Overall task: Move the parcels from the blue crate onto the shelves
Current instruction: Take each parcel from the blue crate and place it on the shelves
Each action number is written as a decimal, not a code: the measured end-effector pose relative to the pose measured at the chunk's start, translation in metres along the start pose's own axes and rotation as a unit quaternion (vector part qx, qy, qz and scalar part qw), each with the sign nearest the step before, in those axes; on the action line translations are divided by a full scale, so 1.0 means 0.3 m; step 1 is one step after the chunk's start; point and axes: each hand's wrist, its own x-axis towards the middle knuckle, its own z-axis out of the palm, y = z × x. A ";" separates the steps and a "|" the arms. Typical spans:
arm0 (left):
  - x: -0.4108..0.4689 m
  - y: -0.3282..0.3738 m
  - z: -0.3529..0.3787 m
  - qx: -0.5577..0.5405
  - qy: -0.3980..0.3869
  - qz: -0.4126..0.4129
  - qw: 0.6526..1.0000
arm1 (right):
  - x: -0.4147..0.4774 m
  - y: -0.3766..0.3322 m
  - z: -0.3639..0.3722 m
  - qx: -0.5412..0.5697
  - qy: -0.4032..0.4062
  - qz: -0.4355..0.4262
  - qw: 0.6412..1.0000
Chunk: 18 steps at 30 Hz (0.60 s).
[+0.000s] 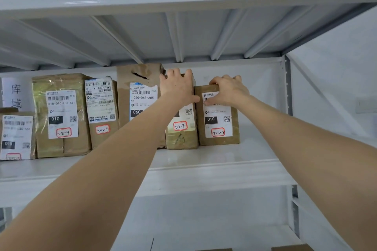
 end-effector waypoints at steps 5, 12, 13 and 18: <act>-0.006 -0.009 -0.011 -0.014 -0.006 0.007 1.000 | 0.008 0.012 -0.011 -0.017 0.002 0.001 1.000; -0.003 -0.029 0.001 -0.043 0.008 0.027 0.999 | 0.004 -0.018 0.022 -0.024 0.001 0.015 1.000; -0.004 -0.031 0.000 -0.043 0.008 0.030 0.999 | 0.003 -0.017 0.024 -0.021 0.001 0.014 1.000; -0.008 -0.022 -0.002 -0.030 0.004 0.038 0.999 | 0.000 -0.002 0.012 -0.012 -0.003 0.005 1.000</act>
